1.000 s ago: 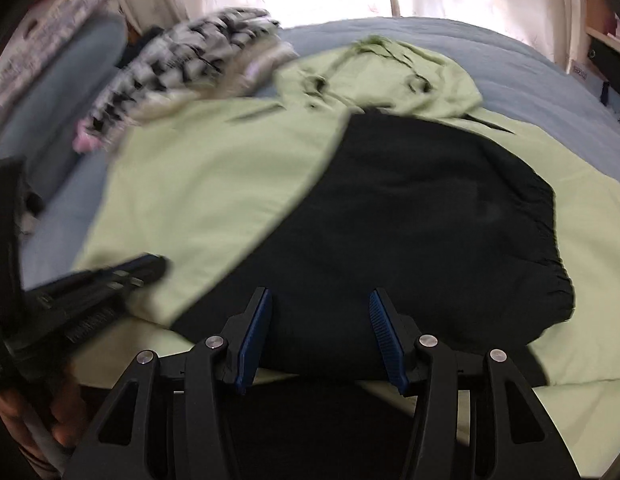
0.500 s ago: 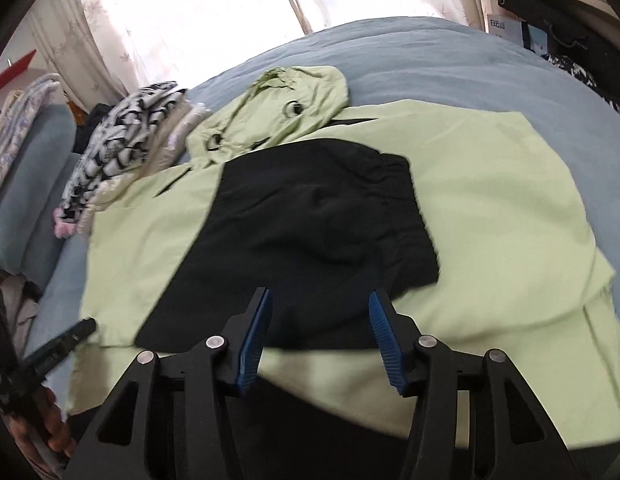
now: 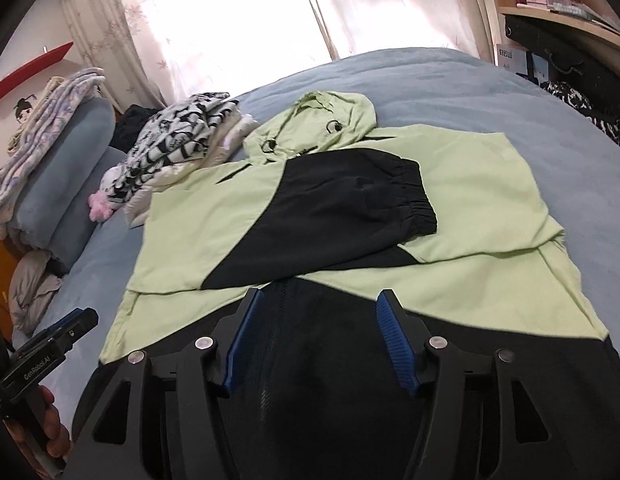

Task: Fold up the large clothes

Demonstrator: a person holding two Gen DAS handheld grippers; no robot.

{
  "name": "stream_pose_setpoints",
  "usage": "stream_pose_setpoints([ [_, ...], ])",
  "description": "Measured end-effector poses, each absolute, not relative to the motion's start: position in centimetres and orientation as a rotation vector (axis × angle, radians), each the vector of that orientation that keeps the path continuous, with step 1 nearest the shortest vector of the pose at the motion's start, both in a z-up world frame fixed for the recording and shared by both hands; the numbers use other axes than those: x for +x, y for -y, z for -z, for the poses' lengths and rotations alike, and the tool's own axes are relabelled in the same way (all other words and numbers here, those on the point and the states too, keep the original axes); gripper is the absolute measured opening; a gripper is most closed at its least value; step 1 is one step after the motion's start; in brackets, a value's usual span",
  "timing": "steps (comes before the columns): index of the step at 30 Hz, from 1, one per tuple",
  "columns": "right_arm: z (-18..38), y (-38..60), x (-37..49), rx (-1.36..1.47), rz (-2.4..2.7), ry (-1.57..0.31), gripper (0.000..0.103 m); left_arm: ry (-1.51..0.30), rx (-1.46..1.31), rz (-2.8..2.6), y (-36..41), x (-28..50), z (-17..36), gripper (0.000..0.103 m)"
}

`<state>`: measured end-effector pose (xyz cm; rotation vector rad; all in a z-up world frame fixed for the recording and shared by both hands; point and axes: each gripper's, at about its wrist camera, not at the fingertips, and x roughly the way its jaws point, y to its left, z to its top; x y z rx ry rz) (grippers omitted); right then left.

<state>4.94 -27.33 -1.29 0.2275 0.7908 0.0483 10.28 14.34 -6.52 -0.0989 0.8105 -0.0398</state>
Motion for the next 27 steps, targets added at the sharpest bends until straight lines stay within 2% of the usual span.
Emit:
stream_pose_setpoints([
  [11, -4.2, 27.6, -3.0, 0.202, -0.063, -0.695, 0.068, -0.777, -0.057, -0.012, -16.1, 3.8, 3.5, 0.049],
  [16, -5.6, 28.8, -6.0, 0.200, -0.059, -0.674, 0.073, -0.798, -0.067, -0.039, -17.9, 1.8, 3.4, 0.049],
  [21, -5.8, 30.4, -8.9, 0.185, -0.060, -0.690, 0.073, -0.837, -0.078, -0.048, -20.0, 0.1, 4.1, 0.049],
  [24, -5.6, 31.9, -10.6, 0.175, -0.067, -0.710, 0.077, -0.875, -0.085, -0.073, -21.7, -1.0, 5.2, 0.063],
  [27, -5.0, 34.1, -12.1, 0.163, -0.058, -0.735, 0.079, -0.904, -0.103, -0.077, -23.3, -2.0, 6.4, 0.063],
])
